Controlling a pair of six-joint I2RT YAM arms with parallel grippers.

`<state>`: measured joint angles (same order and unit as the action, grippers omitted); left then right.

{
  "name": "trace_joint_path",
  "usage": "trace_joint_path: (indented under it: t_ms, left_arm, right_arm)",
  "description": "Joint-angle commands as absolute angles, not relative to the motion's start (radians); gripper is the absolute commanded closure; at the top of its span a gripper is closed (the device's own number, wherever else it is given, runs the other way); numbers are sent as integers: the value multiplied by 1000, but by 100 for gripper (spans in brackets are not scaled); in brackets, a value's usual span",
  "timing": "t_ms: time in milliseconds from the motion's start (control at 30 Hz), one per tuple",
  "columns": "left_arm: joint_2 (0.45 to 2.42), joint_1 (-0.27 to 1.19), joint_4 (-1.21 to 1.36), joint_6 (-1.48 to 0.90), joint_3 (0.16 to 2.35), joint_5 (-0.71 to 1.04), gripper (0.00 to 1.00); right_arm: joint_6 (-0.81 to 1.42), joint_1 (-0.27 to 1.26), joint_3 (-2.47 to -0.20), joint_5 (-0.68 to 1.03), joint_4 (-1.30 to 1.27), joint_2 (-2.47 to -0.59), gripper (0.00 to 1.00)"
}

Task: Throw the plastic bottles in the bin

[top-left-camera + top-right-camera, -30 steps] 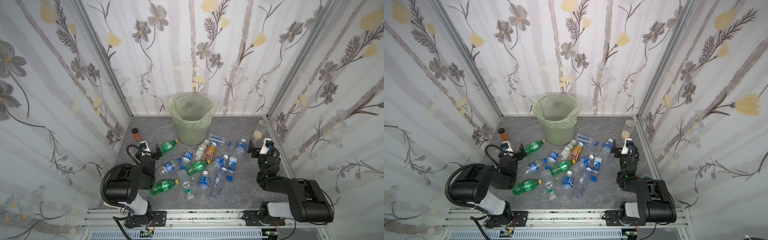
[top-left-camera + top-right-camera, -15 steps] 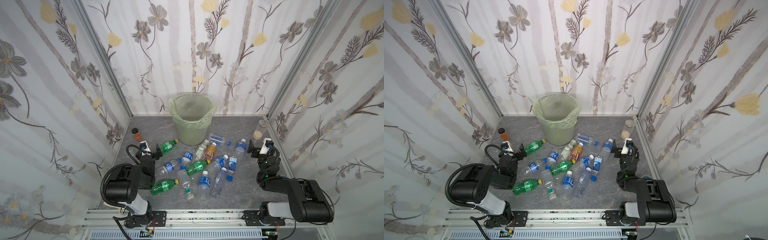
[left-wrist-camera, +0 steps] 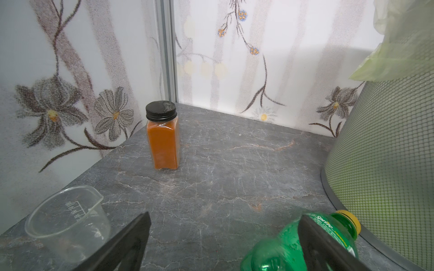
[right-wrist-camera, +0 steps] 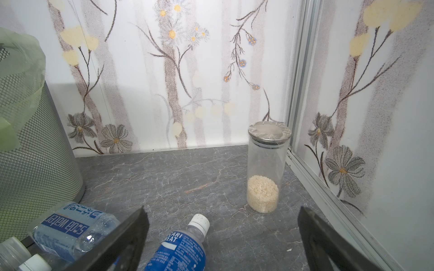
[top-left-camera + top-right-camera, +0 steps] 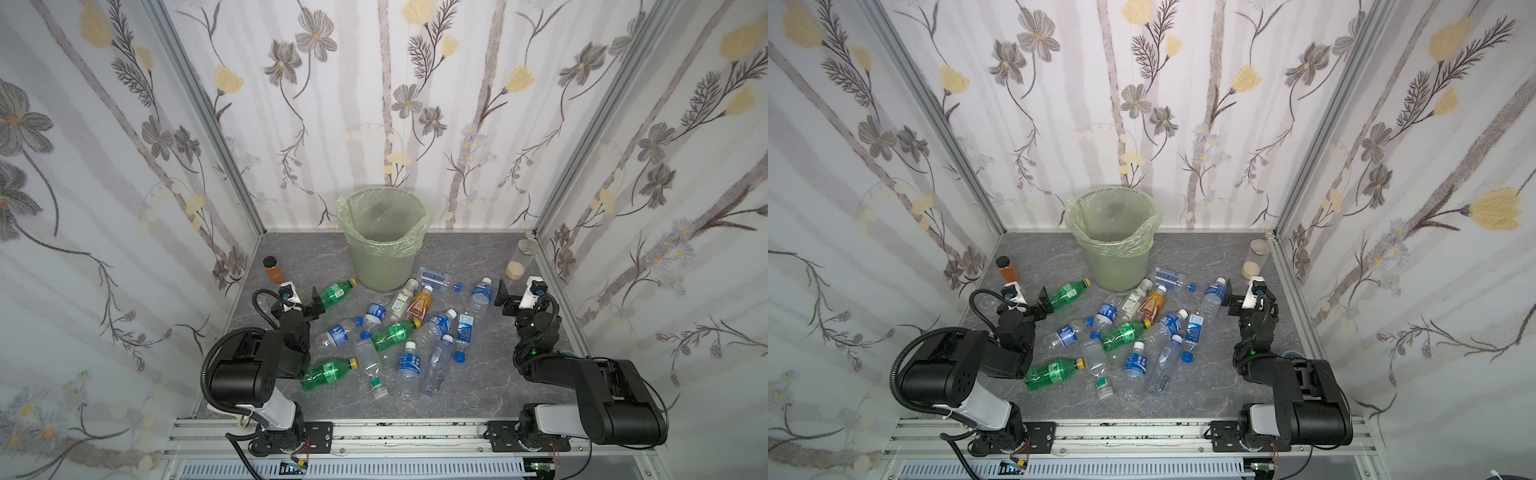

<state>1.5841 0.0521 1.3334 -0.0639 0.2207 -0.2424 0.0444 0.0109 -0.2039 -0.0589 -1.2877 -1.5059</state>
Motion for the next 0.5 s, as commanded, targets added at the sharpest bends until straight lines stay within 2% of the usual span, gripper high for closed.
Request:
trace_joint_path:
  t_ms: [0, 167, 333, 467]
  left_arm:
    - [1554, 55, 1370, -74, 215, -250, 0]
    - [1472, 68, 1332, -66, 200, -285, 0]
    - [1328, 89, 1154, -55, 246, -328, 0]
    - [1203, 107, 924, -75, 340, -375, 0]
  right_arm:
    - [41, 11, -212, -73, -1266, -1470, 0]
    - [45, 14, -231, -99, -1121, -1350, 0]
    - [151, 18, -362, -136, -735, -1219, 0]
    - [224, 43, -499, -174, -439, -1184, 0]
